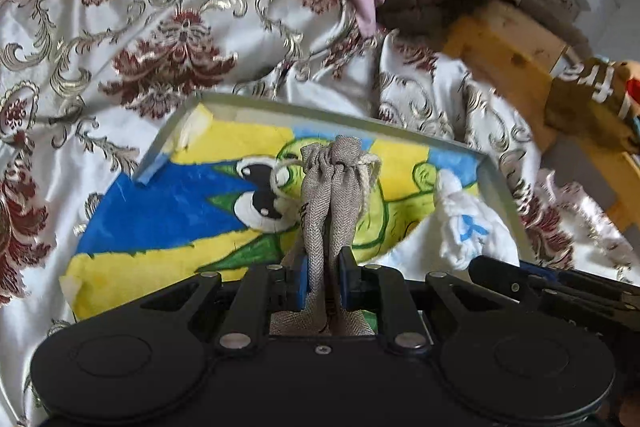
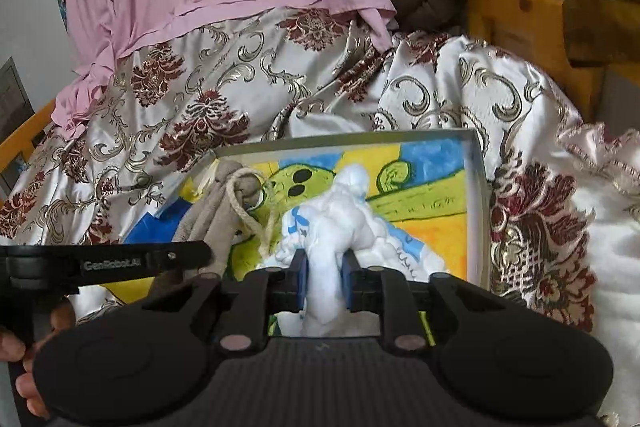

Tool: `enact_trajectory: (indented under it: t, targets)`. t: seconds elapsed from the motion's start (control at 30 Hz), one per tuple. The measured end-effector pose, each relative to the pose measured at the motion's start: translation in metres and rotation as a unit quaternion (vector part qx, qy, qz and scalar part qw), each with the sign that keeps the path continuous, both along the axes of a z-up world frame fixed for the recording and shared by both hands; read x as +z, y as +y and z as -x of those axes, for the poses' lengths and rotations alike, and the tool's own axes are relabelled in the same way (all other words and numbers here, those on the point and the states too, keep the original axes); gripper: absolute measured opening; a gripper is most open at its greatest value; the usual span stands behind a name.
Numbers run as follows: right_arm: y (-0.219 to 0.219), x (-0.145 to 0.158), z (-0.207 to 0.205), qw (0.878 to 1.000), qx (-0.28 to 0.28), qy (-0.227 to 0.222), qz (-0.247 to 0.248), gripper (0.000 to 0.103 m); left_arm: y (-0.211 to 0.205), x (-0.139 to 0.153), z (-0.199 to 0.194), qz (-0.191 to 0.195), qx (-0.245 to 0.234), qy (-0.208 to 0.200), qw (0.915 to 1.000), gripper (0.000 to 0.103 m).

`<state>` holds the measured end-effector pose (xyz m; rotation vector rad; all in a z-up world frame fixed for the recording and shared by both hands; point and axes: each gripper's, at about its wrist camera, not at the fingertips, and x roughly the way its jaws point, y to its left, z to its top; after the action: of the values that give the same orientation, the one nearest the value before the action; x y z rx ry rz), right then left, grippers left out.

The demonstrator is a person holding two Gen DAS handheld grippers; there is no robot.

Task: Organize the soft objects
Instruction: 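Carry the pouch with the left tool while the right tool carries the cloth into the painted tray, then open both tools and lift them away from the tray toward the pile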

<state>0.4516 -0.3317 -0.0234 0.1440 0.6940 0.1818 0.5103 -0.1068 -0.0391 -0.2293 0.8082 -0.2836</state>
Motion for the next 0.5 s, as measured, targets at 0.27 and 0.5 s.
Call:
enact_trajectory:
  t: [0.27, 0.5]
  targets:
    - [0.002, -0.001, 0.006, 1.0, 0.003, -0.002, 0.008, 0.057, -0.011, -0.008, 0.001, -0.026, 0.008, 0.018, 0.9995, 0.029]
    - [-0.006, 0.015, 0.025, 1.0, -0.004, -0.026, 0.016, 0.081, -0.004, 0.007, 0.019, -0.011, 0.028, -0.011, 0.9995, 0.057]
